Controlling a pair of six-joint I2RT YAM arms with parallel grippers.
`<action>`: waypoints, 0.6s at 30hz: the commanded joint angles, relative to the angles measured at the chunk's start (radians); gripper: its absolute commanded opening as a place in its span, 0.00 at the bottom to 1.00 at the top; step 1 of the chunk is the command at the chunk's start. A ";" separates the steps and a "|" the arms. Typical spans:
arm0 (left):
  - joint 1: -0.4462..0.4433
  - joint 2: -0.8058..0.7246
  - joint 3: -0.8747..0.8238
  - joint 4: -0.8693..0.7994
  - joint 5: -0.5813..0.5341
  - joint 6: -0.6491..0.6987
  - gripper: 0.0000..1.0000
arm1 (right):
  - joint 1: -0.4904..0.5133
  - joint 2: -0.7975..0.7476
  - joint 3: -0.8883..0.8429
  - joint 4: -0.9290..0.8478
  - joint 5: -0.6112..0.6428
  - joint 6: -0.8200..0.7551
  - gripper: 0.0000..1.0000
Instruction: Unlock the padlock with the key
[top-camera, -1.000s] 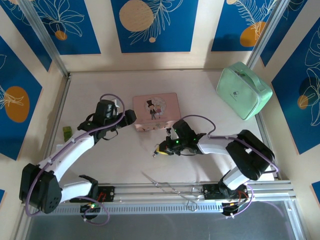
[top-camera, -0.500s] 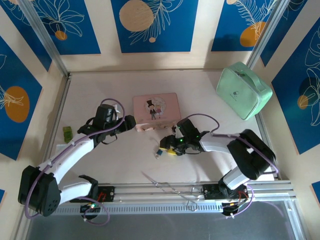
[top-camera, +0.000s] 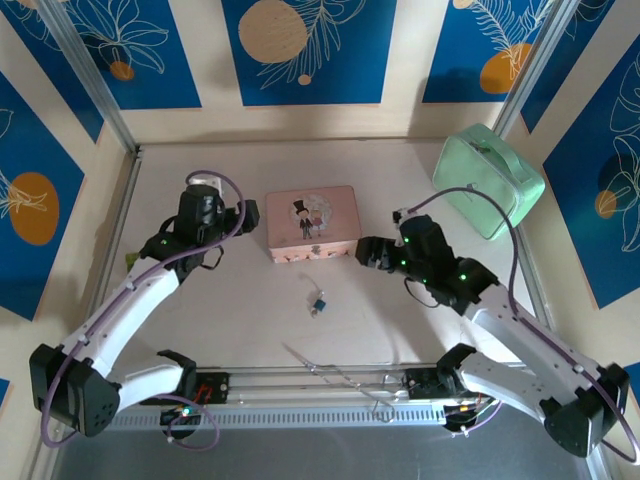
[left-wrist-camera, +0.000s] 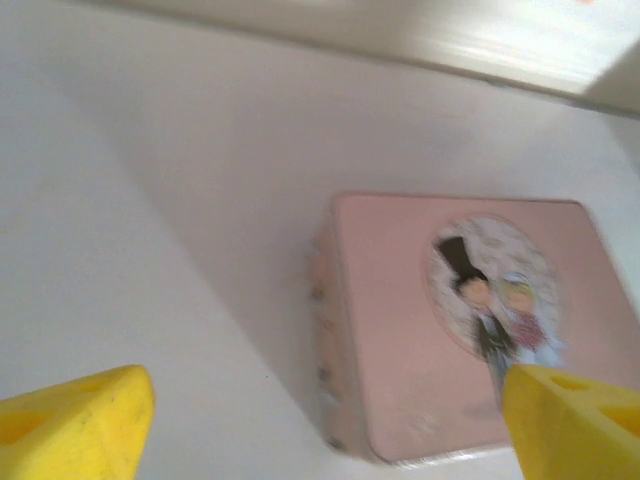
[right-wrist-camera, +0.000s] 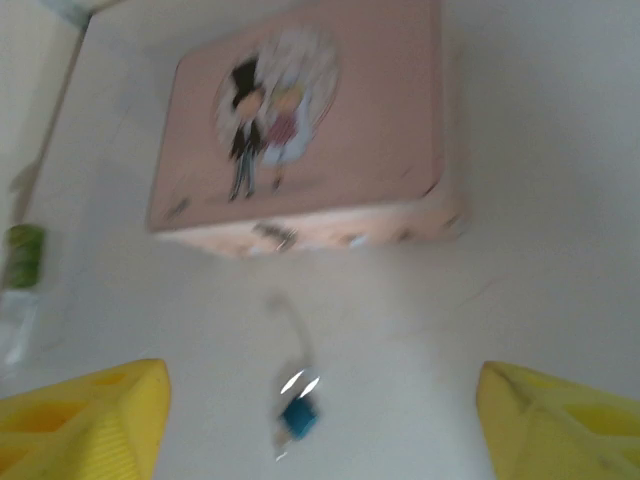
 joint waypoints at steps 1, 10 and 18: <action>0.001 0.030 -0.081 0.197 -0.321 0.186 0.97 | -0.022 -0.002 -0.044 -0.013 0.284 -0.116 0.88; 0.062 0.270 -0.399 1.030 -0.510 0.594 0.99 | -0.266 0.104 -0.336 0.545 0.483 -0.336 0.85; 0.147 0.425 -0.522 1.217 -0.391 0.566 0.99 | -0.497 0.346 -0.437 0.972 0.296 -0.482 0.94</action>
